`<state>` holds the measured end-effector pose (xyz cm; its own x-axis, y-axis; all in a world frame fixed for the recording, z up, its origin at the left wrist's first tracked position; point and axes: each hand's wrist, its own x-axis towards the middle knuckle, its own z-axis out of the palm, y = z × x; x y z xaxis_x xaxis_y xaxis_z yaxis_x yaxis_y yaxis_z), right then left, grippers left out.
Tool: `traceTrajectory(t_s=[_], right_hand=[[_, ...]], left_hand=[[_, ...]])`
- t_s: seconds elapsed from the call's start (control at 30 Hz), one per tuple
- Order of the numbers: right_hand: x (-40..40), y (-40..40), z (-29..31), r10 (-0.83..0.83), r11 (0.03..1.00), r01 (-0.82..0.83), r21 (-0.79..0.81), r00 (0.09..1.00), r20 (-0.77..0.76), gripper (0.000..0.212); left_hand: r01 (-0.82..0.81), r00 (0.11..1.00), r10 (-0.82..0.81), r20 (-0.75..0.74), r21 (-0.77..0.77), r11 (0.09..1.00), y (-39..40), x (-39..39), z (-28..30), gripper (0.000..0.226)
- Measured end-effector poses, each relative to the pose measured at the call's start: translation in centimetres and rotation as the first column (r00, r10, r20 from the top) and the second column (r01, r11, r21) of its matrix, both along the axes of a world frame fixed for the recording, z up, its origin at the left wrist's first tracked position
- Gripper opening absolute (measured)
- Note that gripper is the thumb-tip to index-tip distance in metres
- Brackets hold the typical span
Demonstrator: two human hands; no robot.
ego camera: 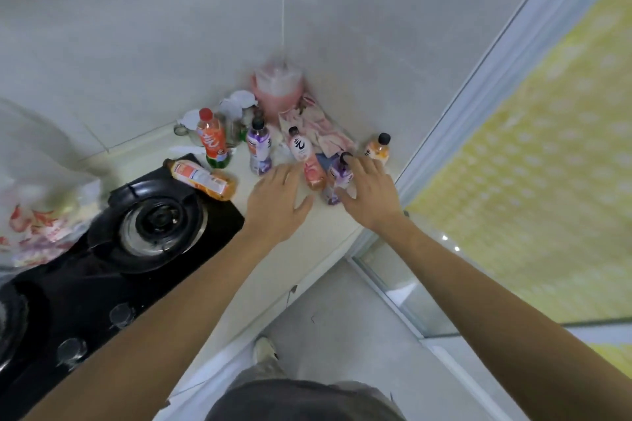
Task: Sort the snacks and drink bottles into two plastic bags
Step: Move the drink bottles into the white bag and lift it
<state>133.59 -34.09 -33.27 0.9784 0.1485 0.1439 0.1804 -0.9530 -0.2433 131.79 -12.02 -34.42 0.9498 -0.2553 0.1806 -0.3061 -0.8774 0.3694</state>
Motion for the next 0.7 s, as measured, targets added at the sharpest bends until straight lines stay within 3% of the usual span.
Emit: traceTrajectory(t_s=[0.23, 0.47, 0.6, 0.7], right_hand=[[7.6, -6.2, -1.8, -0.073, 0.996, 0.071, 0.044, 0.997, 0.031, 0.053], [14.2, -10.8, -5.9, -0.006, 0.999, 0.011, 0.042, 0.994, -0.105, 0.061], [16.2, -12.3, -8.1, 0.074, 0.978, -0.037, 0.207, 0.982, -0.175, 0.057], [16.9, -13.0, -9.0, 0.101, 0.944, -0.018, 0.33, 0.967, -0.235, 0.07]], left_hand=[[0.068, 0.995, -0.068, -0.069, -0.003, 0.998, -6.8, 8.1, -0.8, 0.063], [0.039, 0.982, -0.029, -0.188, 0.052, 0.998, -12.5, 12.2, -4.8, 0.068], [-0.154, 0.947, 0.137, -0.289, -0.036, 0.987, -14.8, 12.0, -6.9, 0.07], [-0.335, 0.907, 0.271, -0.322, -0.16, 0.929, -15.8, 11.8, -7.5, 0.075]])
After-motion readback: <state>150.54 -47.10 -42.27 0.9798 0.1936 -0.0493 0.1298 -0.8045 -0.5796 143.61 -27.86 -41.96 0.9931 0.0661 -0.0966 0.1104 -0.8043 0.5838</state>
